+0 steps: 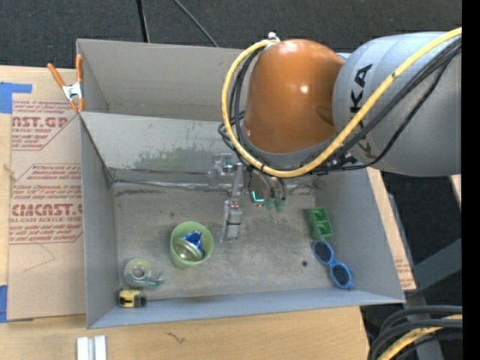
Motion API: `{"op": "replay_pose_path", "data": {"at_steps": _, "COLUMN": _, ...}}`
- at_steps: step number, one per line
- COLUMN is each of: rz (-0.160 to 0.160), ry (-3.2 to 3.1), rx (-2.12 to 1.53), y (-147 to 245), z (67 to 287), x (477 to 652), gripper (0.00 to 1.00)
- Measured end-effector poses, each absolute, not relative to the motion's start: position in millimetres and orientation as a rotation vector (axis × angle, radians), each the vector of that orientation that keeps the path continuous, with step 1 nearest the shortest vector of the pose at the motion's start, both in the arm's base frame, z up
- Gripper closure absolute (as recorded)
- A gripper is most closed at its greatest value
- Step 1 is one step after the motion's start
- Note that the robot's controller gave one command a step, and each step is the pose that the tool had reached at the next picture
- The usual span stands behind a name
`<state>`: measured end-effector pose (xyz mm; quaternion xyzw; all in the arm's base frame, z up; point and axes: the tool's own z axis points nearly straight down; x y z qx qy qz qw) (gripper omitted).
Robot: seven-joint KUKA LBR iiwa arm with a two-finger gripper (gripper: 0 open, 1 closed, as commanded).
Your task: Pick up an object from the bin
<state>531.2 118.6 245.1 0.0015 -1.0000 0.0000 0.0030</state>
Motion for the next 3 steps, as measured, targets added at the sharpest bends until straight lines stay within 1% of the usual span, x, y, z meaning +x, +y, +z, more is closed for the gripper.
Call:
{"op": "replay_pose_path", "data": {"at_steps": 1, "rz": 0.004, "ry": -3.110, "rx": 0.285, "y": 145, "z": 102, "x": 534.2, "gripper": 0.00}}
{"op": "replay_pose_path", "data": {"at_steps": 2, "rz": -0.009, "ry": -3.089, "rx": 0.537, "y": 148, "z": 100, "x": 540.7, "gripper": 0.00}}
{"op": "replay_pose_path", "data": {"at_steps": 3, "rz": -0.002, "ry": -3.040, "rx": 0.823, "y": 144, "z": 93, "x": 550.1, "gripper": 0.00}}
